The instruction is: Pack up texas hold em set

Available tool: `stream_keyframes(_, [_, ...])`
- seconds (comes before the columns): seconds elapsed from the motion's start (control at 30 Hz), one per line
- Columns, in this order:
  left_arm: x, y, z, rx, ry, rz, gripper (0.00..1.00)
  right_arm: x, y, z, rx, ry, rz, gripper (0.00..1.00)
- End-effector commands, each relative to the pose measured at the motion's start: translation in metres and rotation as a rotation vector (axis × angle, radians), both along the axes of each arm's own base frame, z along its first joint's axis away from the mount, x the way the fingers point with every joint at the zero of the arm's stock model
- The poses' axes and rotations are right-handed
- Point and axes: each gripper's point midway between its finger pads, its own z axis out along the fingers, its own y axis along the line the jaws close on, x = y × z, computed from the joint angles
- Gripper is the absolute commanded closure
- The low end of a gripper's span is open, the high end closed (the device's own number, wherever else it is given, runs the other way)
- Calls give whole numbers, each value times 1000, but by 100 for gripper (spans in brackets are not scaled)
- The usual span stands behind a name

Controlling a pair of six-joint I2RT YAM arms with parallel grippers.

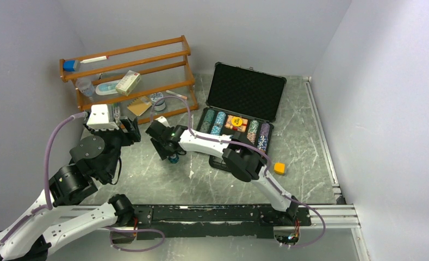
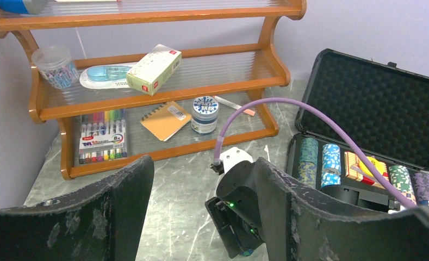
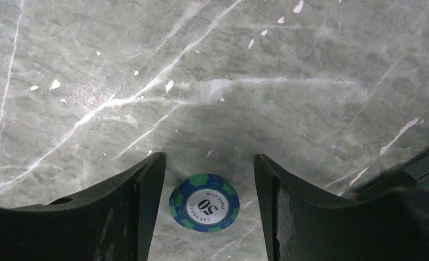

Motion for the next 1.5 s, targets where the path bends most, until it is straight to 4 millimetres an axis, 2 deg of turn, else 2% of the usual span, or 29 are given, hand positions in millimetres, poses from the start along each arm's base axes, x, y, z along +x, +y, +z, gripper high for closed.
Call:
stream_keyframes(0.0, [1, 2, -1, -1, -2, 18, 27, -2, -6, -6, -51, -6, -1, 37])
stream_keyframes(0.23, [1, 2, -1, -2, -1, 18, 27, -17, -14, -13, -76, 59, 37, 53])
stream_keyframes(0.33, [1, 2, -1, -2, -1, 16, 28, -25, -18, -19, -99, 96, 58, 56])
stream_keyframes(0.97, [0, 1, 1, -11, -5, 10, 28, -48, -52, -35, -217, 182, 141, 61])
stream_keyframes(1.17, [0, 1, 1, -12, -6, 7, 28, -64, -58, -37, -214, 242, 190, 62])
stream_keyframes(1.47, [0, 2, 2, -15, -11, 6, 28, -88, -88, -35, -236, 308, 220, 62])
